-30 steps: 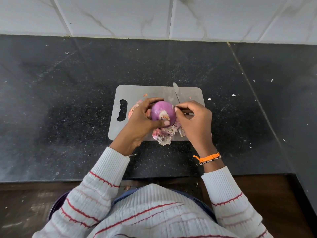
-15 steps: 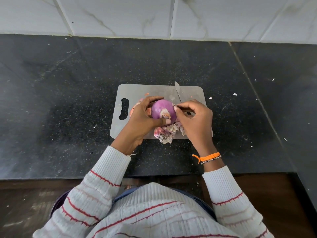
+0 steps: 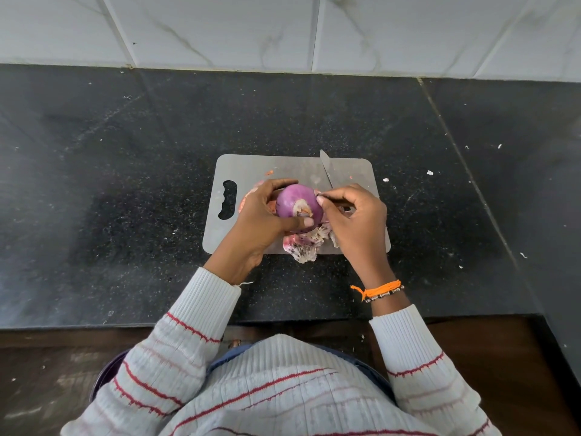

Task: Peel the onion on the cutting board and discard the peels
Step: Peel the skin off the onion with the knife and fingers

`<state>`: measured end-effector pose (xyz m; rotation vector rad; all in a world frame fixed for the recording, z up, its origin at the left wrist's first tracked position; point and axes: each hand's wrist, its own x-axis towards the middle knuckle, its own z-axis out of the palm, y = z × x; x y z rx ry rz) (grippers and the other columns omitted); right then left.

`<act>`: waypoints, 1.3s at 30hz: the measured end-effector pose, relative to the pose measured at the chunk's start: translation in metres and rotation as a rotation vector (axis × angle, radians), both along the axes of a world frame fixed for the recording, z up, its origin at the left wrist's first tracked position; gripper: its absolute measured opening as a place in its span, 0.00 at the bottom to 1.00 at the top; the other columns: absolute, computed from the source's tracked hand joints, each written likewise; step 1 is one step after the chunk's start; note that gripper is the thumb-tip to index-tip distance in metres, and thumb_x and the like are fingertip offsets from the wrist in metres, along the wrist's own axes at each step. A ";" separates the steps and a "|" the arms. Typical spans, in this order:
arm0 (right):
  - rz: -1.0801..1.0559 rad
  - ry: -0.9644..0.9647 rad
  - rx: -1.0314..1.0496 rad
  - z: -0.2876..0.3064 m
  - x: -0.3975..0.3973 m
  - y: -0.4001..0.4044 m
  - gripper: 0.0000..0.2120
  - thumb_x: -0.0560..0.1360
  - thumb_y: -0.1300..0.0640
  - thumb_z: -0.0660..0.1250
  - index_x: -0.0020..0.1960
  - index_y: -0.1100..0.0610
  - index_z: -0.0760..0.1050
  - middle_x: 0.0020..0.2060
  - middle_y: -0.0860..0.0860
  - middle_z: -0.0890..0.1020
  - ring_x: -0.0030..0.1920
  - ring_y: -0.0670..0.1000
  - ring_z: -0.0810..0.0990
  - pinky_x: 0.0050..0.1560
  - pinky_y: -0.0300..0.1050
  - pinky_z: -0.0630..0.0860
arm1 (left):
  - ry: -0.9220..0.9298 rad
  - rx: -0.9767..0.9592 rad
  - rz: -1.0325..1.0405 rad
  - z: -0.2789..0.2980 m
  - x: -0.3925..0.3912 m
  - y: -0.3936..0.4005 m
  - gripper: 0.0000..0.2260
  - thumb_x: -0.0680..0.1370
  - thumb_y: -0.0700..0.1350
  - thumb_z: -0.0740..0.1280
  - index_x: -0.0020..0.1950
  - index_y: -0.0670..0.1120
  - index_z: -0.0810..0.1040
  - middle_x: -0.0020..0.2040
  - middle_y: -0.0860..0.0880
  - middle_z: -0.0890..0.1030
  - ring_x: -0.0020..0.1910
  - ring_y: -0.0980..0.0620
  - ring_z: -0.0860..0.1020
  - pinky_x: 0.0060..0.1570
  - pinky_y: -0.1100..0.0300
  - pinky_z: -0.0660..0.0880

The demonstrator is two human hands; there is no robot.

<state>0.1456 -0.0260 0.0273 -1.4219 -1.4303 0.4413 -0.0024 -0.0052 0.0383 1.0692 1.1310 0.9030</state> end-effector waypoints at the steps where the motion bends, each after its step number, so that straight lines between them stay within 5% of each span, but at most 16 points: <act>1: -0.002 -0.037 0.013 -0.001 0.000 0.000 0.02 0.71 0.65 0.71 0.43 0.62 0.81 0.38 0.52 0.81 0.37 0.39 0.78 0.40 0.26 0.72 | -0.011 -0.013 0.002 0.000 0.000 -0.001 0.29 0.62 0.31 0.77 0.59 0.47 0.74 0.58 0.48 0.75 0.57 0.44 0.77 0.48 0.51 0.81; 8: 0.010 -0.239 -0.047 -0.006 -0.002 0.003 0.02 0.75 0.61 0.67 0.46 0.60 0.76 0.42 0.51 0.77 0.40 0.48 0.77 0.39 0.40 0.75 | 0.000 -0.001 -0.012 -0.001 0.000 -0.004 0.30 0.62 0.32 0.76 0.62 0.46 0.73 0.56 0.50 0.75 0.57 0.46 0.76 0.50 0.50 0.80; 14: -0.049 -0.173 -0.123 -0.012 0.008 0.002 0.03 0.76 0.62 0.65 0.49 0.61 0.75 0.45 0.52 0.76 0.41 0.47 0.75 0.39 0.32 0.71 | -0.042 0.043 -0.052 0.002 -0.003 -0.005 0.30 0.64 0.31 0.75 0.63 0.48 0.72 0.61 0.47 0.73 0.55 0.49 0.76 0.48 0.56 0.80; 21: -0.084 -0.269 -0.216 -0.020 0.011 0.000 0.03 0.76 0.62 0.65 0.49 0.62 0.74 0.43 0.50 0.73 0.42 0.49 0.73 0.42 0.44 0.72 | -0.185 -0.051 -0.058 0.005 -0.004 -0.006 0.25 0.71 0.31 0.70 0.66 0.46 0.70 0.57 0.49 0.74 0.49 0.53 0.79 0.43 0.58 0.81; 29: -0.153 -0.350 -0.279 -0.024 0.013 0.000 0.06 0.77 0.62 0.63 0.51 0.64 0.74 0.49 0.56 0.74 0.42 0.48 0.70 0.41 0.40 0.65 | -0.371 -0.285 0.028 0.003 0.001 -0.004 0.18 0.78 0.40 0.63 0.67 0.41 0.67 0.58 0.41 0.77 0.51 0.47 0.81 0.46 0.54 0.80; 36: -0.131 -0.131 -0.164 -0.021 0.014 -0.001 0.07 0.76 0.66 0.63 0.50 0.63 0.78 0.46 0.55 0.80 0.46 0.50 0.78 0.48 0.45 0.77 | -0.471 -0.324 0.059 0.005 -0.005 0.003 0.11 0.80 0.48 0.59 0.52 0.41 0.74 0.44 0.40 0.84 0.43 0.46 0.83 0.44 0.57 0.81; 39: -0.066 -0.019 -0.136 -0.011 0.005 -0.003 0.13 0.77 0.68 0.60 0.59 0.59 0.77 0.53 0.50 0.79 0.52 0.44 0.77 0.53 0.32 0.74 | -0.448 -0.332 0.039 0.004 -0.004 0.002 0.12 0.80 0.50 0.58 0.52 0.42 0.74 0.44 0.39 0.84 0.43 0.45 0.83 0.43 0.57 0.81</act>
